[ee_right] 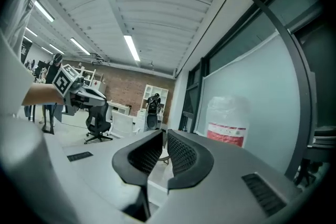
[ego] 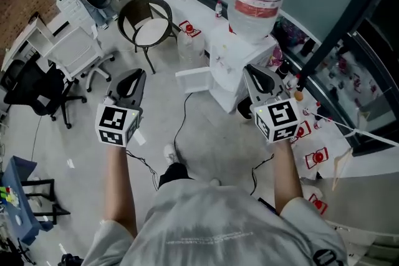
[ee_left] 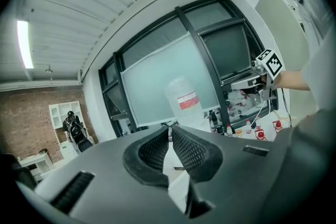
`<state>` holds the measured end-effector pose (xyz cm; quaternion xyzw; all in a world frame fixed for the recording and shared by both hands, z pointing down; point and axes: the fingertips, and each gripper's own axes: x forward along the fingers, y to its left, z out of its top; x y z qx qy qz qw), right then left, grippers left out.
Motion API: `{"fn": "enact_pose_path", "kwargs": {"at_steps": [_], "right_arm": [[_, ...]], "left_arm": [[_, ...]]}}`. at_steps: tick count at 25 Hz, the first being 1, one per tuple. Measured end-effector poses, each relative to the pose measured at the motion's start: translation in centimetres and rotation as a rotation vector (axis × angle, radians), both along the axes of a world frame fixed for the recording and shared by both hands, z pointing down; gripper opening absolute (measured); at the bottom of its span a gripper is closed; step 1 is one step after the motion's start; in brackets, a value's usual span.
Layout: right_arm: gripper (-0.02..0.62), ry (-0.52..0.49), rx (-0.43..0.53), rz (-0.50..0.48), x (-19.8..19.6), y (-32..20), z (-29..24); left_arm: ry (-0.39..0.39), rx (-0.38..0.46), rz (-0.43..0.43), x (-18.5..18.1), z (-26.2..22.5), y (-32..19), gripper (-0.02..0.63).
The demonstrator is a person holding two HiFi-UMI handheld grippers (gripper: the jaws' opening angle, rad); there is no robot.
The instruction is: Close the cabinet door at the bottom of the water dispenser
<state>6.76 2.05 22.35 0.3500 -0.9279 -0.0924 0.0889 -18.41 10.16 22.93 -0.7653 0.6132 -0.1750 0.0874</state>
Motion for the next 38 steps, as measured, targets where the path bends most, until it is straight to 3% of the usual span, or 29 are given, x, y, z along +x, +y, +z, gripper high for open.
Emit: {"fn": "enact_pose_path", "kwargs": {"at_steps": [3, 5, 8, 14, 23, 28, 34, 38], "right_arm": [[0.13, 0.004, -0.019, -0.01, -2.4, -1.9, 0.9], [0.16, 0.027, -0.022, -0.011, -4.4, -3.6, 1.8], [0.192, 0.057, -0.041, 0.001, -8.1, -7.0, 3.1], [0.235, 0.112, -0.11, 0.039, -16.6, -15.0, 6.3], [0.25, 0.167, -0.33, 0.123, -25.4, -25.0, 16.2], [0.256, 0.178, -0.422, 0.173, -27.9, -29.1, 23.1], [0.263, 0.189, -0.526, 0.149, -30.7, -33.3, 32.9], [0.268, 0.13, -0.646, 0.107, -32.4, -34.9, 40.5]], "left_arm": [[0.023, -0.003, 0.014, -2.0, 1.4, -2.2, 0.046], [0.031, -0.015, 0.034, -3.8, 2.5, -4.5, 0.12], [0.045, -0.038, 0.067, -7.2, 4.0, -8.6, 0.127], [0.074, -0.11, 0.14, -15.5, 7.7, -18.6, 0.147], [0.13, -0.346, 0.262, -23.1, 19.0, -30.9, 0.158], [0.161, -0.469, 0.312, -25.3, 26.5, -35.7, 0.158], [0.138, -0.526, 0.409, -23.0, 35.5, -41.0, 0.161], [0.289, -0.578, 0.383, -21.4, 42.5, -43.4, 0.161]]}}
